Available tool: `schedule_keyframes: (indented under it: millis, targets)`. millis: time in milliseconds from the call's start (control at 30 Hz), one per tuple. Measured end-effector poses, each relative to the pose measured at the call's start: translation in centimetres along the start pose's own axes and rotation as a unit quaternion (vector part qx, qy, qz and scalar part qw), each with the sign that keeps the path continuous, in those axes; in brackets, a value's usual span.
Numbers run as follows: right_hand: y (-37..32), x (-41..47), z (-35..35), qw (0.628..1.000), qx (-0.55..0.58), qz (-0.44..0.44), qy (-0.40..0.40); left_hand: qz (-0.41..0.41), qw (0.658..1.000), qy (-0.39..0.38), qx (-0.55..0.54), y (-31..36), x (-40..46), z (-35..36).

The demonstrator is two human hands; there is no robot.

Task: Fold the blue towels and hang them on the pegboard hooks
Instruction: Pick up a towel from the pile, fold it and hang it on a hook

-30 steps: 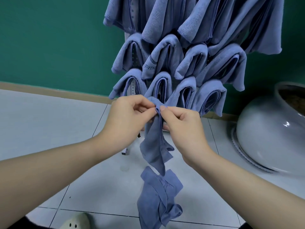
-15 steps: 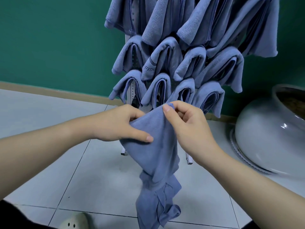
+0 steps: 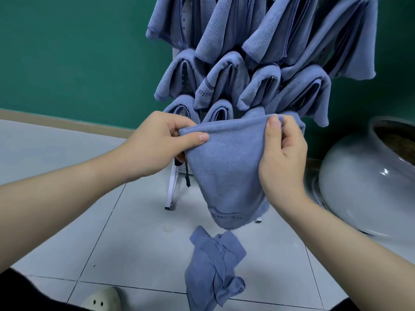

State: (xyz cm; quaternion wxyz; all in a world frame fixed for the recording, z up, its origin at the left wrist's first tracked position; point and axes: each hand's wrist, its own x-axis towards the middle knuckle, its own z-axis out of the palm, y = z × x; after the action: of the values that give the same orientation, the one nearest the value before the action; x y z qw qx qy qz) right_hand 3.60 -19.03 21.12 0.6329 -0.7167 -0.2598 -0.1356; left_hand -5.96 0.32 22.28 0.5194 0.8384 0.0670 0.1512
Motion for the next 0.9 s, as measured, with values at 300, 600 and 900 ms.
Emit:
schedule_keyframes:
  millis: [300, 600, 900]
  targets:
    - [0.7, 1.0, -0.6, 0.977, 0.066, 0.159, -0.125, -0.058, 0.986, 0.087, -0.129, -0.3, 0.1, 0.0]
    - [0.1, 1.2, -0.2, 0.97, 0.142, 0.15, -0.13, -0.093, 0.959, -0.018, -0.266, 0.1, 0.4, 0.2]
    - [0.6, 0.7, 0.1, 0.977, 0.104, 0.138, -0.124, -0.187, 0.954, -0.026, -0.234, -1.1, -0.2, 3.3]
